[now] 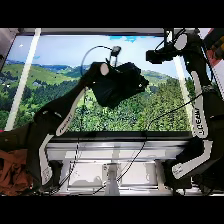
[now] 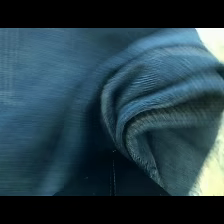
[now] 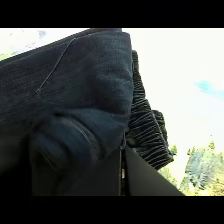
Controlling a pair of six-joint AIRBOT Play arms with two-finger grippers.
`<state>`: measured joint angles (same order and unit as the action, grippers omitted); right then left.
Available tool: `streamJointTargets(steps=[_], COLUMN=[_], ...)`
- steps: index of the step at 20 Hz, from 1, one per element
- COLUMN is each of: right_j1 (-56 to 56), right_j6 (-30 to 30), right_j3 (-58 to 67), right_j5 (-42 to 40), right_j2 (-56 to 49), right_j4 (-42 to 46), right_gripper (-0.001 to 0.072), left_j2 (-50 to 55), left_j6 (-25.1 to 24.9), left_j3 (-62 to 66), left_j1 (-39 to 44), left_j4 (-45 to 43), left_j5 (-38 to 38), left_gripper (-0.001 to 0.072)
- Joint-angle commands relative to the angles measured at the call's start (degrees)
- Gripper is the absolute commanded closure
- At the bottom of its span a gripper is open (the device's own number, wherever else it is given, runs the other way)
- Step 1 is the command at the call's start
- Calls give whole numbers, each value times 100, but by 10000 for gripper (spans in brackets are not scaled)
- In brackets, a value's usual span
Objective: Fold the clothes and pants, and hang the long-sleeved shirts on hangers.
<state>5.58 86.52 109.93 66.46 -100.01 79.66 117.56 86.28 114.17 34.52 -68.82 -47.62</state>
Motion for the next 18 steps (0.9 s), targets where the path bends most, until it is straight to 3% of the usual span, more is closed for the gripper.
streamJointTargets(steps=[1, 6, 9, 12, 14, 18], right_j1=[-81, -284, -282, -280, -258, -87], right_j6=[-22, -24, -31, -710, -1049, -1084], right_j3=[4, 4, 4, 7, 7, 7], right_j5=[-2, -101, -662, -1189, -931, -431], right_j2=[0, -2, -4, -87, -293, -920], right_j4=[33, 28, -55, -962, -1598, -1794], right_gripper=[657, 657, 657, 659, 660, 660], left_j2=[-103, -588, -968, -1394, -1611, -1888], left_j6=[-188, -188, -186, -184, -164, -162], left_j3=[7, 7, 7, 7, 7, 4], left_j1=[557, 837, 776, 601, 437, 168], left_j4=[-258, -278, -417, -964, -1069, -1067], left_j5=[-11, -184, -369, -463, -544, -1073], left_gripper=[689, 690, 690, 689, 689, 690])
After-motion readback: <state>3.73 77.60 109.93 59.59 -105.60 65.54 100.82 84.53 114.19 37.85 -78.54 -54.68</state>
